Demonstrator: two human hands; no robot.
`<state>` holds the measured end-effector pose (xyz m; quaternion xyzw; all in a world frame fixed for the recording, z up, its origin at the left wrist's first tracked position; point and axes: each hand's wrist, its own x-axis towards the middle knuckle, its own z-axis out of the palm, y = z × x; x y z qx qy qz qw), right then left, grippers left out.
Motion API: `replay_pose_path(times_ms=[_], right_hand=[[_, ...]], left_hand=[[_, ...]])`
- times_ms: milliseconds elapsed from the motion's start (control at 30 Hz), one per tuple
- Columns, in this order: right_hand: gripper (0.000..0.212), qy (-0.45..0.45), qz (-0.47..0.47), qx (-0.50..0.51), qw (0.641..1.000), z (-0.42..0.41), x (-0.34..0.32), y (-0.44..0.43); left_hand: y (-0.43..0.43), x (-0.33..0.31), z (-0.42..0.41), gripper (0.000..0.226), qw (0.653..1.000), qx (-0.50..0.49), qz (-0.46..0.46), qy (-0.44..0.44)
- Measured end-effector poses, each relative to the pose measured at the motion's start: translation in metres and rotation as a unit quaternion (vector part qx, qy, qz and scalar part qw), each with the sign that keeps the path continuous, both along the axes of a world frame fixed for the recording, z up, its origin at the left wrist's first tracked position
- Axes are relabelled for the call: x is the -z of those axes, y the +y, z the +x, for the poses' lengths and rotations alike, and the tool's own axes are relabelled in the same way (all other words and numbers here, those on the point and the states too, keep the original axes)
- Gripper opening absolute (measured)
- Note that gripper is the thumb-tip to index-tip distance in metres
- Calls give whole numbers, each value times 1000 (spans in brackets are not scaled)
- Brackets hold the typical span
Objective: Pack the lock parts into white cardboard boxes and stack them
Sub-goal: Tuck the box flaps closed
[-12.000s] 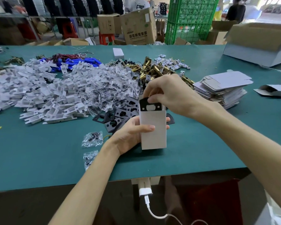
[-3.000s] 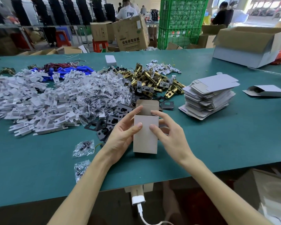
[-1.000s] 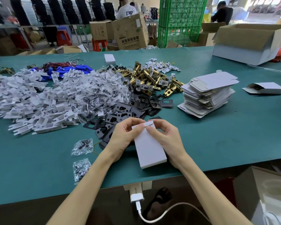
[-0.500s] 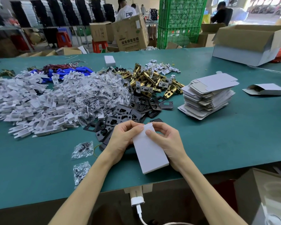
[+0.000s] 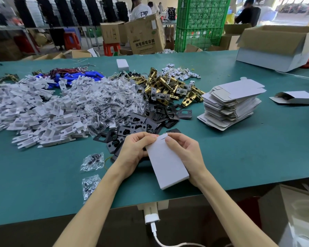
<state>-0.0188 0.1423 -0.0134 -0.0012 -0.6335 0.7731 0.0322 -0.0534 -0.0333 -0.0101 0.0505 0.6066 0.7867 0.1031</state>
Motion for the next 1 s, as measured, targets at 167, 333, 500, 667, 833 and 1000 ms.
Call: replay_pose_path(times_ms=[167, 333, 500, 667, 833, 1000], right_hand=[[16, 15, 11, 6, 1000, -1, 0, -1], [34, 33, 23, -5, 999, 0, -1, -2], [49, 23, 41, -18, 999, 0, -1, -3], [29, 34, 37, -14, 999, 1, 0, -2], [17, 30, 29, 38, 998, -3, 2, -3], [15, 24, 10, 72, 997, -4, 4, -2]], left_hand=[[1, 0, 2, 14, 1000, -4, -12, 13], [2, 0, 4, 16, 999, -4, -34, 20], [2, -1, 5, 25, 999, -1, -26, 30], [1, 2, 5, 23, 999, 8, -22, 49], [0, 6, 4, 29, 998, 28, -20, 60], [0, 7, 4, 33, 997, 51, -13, 51]])
